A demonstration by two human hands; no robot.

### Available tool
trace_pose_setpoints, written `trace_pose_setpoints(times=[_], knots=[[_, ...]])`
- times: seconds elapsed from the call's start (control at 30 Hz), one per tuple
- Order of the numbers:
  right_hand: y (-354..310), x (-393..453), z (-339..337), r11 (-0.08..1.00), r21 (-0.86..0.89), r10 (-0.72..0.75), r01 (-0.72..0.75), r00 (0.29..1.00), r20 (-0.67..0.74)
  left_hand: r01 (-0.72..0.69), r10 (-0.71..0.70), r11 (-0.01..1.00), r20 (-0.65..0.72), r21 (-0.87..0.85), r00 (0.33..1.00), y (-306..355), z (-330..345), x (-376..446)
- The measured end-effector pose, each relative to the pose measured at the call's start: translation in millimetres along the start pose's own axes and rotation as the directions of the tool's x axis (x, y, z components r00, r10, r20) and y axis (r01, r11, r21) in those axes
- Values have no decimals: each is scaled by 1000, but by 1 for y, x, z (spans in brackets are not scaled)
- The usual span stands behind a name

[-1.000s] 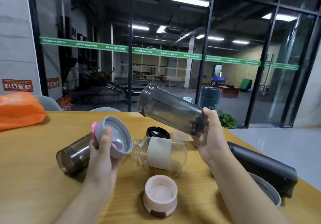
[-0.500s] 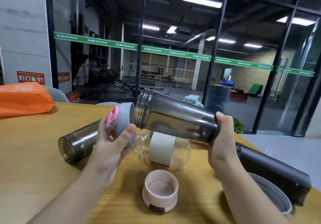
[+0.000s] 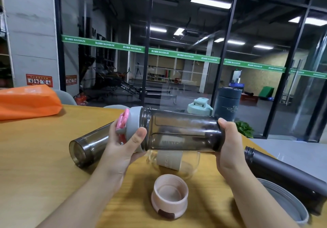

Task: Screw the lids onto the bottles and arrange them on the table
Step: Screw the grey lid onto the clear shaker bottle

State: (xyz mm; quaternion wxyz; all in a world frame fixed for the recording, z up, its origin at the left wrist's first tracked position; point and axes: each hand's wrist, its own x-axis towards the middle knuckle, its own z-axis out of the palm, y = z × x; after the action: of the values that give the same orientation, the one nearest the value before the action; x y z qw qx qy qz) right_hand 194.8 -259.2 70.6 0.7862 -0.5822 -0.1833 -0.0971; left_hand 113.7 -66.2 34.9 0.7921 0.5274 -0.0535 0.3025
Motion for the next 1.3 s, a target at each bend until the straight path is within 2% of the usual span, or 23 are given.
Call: trace_pose_setpoints(times=[0.23,0.53,0.67,0.8,0.93,1.1,1.3], knots=[[8,6,-8,1000,12,26,-27,999,46,-60,45,983,86,176,995,7,-6,0],[12,7,-3,982,24,184,-190,971,155,-84,81,989,37,119,996,11,-6,1],[9,6,-2,986,8,161,-165,973,167,-87,84,993,37,83,996,13,-1,-3],[5,6,3,995,-65,90,-81,983,157,-60,60,998,-5,25,998,13,1,-2],[2,3,5,992,-111,76,-59,985,155,-43,43,999,0,33,999,12,-1,-4],[2,5,1,978,-134,178,-161,975,132,-45,42,997,36,66,998,18,3,-4],[2,2,-1,972,-35,233,-231,957,174,-27,22,998,83,48,996,17,-2,-1]])
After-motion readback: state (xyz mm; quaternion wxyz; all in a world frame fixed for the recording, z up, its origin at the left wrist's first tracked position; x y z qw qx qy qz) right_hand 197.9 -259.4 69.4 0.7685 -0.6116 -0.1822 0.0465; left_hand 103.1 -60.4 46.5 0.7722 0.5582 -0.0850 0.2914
